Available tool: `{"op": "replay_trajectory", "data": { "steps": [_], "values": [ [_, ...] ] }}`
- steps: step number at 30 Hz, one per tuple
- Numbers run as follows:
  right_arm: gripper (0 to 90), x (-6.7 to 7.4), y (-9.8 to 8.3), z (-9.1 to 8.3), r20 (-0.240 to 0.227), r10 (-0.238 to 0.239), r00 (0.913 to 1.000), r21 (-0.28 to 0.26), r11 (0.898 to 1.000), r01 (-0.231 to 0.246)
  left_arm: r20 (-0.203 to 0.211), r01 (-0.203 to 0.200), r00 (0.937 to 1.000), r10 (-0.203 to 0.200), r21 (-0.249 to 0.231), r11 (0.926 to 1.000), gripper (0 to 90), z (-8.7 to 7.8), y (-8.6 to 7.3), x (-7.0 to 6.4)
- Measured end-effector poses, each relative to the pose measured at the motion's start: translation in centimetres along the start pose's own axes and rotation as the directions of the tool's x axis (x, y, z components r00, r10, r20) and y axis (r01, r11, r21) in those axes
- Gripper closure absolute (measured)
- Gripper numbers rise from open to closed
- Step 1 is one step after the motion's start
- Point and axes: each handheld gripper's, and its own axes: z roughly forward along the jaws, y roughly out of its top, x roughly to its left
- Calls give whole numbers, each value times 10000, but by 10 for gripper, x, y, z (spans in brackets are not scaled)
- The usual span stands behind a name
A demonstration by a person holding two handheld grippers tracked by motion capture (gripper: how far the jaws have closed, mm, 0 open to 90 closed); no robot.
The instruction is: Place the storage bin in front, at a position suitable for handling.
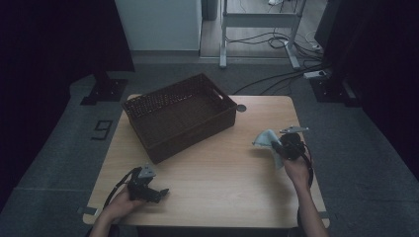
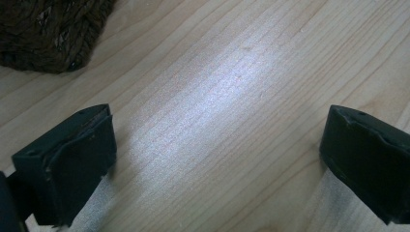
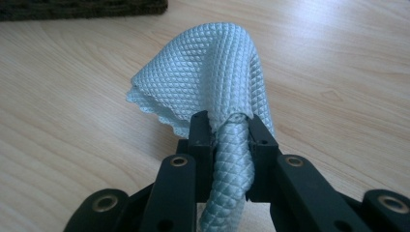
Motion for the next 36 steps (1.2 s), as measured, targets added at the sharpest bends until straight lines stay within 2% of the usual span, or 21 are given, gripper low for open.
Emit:
{"op": "replay_trajectory", "data": {
  "steps": [6,17,26,27,30,34,36],
  "values": [
    [759,2,3,-17,-57,-105,9999,-372,9993,103,-2,4,10000,-4,0,10000,0,0,0,0],
    [755,19,7,-36,-231,-599,9979,-650,9962,583,-2,-7,10000,7,14,10000,0,0,0,0],
    [753,24,-17,-55,-589,-625,9963,-440,9972,600,-18,24,10000,-24,27,10000,0,0,0,0],
    [753,26,-24,-61,-706,-611,9956,-455,9973,579,-18,29,10000,-29,26,10000,0,0,0,0],
    [753,28,-28,-68,-753,-650,9950,-498,9969,613,-22,31,10000,-31,25,10000,0,0,0,0],
    [753,33,-40,-86,-843,-849,9928,-535,9953,806,-23,35,10000,-35,19,10000,0,0,0,-1],
    [752,34,-42,-88,-828,-859,9929,-537,9952,817,-23,34,10000,-34,19,10000,0,0,0,-1]
  ]
}}
